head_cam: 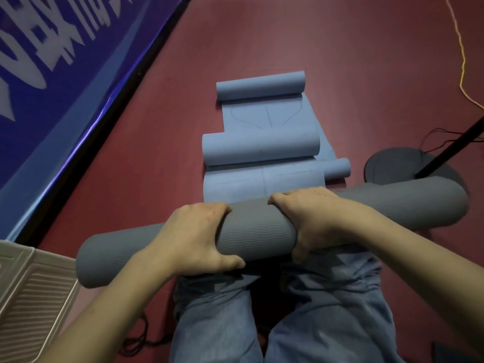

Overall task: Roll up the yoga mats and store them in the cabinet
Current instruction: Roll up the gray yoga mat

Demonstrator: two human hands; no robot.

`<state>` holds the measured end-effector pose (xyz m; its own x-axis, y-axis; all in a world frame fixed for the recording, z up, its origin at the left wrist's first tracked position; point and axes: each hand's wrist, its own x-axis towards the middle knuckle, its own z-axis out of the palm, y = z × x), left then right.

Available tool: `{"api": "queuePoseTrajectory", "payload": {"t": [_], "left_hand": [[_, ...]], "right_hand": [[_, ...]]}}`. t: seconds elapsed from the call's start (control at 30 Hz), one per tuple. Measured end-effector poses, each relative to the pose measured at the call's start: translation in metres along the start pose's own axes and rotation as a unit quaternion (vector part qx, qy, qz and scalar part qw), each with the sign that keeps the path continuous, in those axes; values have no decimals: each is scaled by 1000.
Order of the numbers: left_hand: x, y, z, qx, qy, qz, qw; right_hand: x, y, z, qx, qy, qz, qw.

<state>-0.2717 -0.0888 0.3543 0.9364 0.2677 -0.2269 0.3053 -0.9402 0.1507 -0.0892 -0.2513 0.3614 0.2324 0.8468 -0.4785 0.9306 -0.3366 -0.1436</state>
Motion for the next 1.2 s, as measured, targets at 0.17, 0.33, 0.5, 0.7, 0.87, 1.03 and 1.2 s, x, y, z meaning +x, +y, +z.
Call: {"api": "queuePoseTrajectory", "payload": {"t": [0.17,0.33,0.5,0.7,0.87,1.03,1.2], "left_hand": [[3,13,10,115,-23,-10,993],[10,18,17,128,-5,-28,991],[25,12,5,122,-52,-17,991],[50,6,-9,71,-122,-28,990],[62,1,-16,6,-143,-45,989],[59,-2,-4,-13,-89,-48,995],[55,-3,-8,-33,-65,-47,996]], "right_hand": [[9,-1,-7,19,-13,-1,1000],[10,7,-2,19,4,1,1000],[6,10,11,-2,55,2,998],[1,26,8,5,87,-6,996],[3,35,6,-24,88,15,996],[15,35,-6,-15,61,33,998],[23,37,-20,37,12,43,998]]}}
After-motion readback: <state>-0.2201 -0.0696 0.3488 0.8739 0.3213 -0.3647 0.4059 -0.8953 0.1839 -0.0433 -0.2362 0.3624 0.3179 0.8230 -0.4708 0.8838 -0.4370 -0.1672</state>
